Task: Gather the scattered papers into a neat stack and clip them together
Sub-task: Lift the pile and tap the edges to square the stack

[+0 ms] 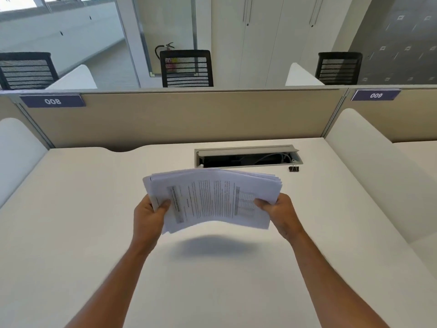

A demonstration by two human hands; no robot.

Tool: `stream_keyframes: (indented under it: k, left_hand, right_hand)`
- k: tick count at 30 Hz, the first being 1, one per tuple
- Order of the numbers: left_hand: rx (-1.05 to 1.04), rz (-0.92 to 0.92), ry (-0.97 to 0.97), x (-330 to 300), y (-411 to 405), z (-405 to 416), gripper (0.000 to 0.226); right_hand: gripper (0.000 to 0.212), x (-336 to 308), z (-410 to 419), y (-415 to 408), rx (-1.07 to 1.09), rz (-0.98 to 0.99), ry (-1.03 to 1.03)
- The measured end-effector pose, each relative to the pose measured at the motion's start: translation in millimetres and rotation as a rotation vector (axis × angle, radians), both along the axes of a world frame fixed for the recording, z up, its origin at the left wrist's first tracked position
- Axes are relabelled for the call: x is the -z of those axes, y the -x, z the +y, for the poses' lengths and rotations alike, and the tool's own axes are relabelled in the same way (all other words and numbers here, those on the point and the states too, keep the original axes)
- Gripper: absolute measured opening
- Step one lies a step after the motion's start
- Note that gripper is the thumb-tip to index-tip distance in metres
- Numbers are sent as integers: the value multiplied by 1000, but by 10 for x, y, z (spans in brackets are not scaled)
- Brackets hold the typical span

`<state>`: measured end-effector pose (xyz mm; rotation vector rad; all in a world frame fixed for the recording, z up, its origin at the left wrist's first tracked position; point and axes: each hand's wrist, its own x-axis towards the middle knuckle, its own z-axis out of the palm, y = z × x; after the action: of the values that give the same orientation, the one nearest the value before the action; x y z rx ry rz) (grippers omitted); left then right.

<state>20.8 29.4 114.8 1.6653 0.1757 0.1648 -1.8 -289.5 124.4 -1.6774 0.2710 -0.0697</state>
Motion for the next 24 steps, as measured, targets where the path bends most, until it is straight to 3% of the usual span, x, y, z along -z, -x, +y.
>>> stream_keyframes:
  k: [3, 10, 14, 24]
  left_hand:
    - [-80, -21, 35, 122, 120, -111, 15]
    - [10, 160, -119, 730, 271, -130, 31]
    - [42, 165, -153, 733, 243, -212, 46]
    - [60, 175, -142, 619, 211, -384, 56]
  right_hand:
    - [19, 128, 68, 52, 102, -66, -29]
    - [27, 592, 135, 179, 177, 52, -124]
    - [30, 636, 144, 139, 186, 83, -162]
    - [37, 712, 154, 92, 198, 120, -200]
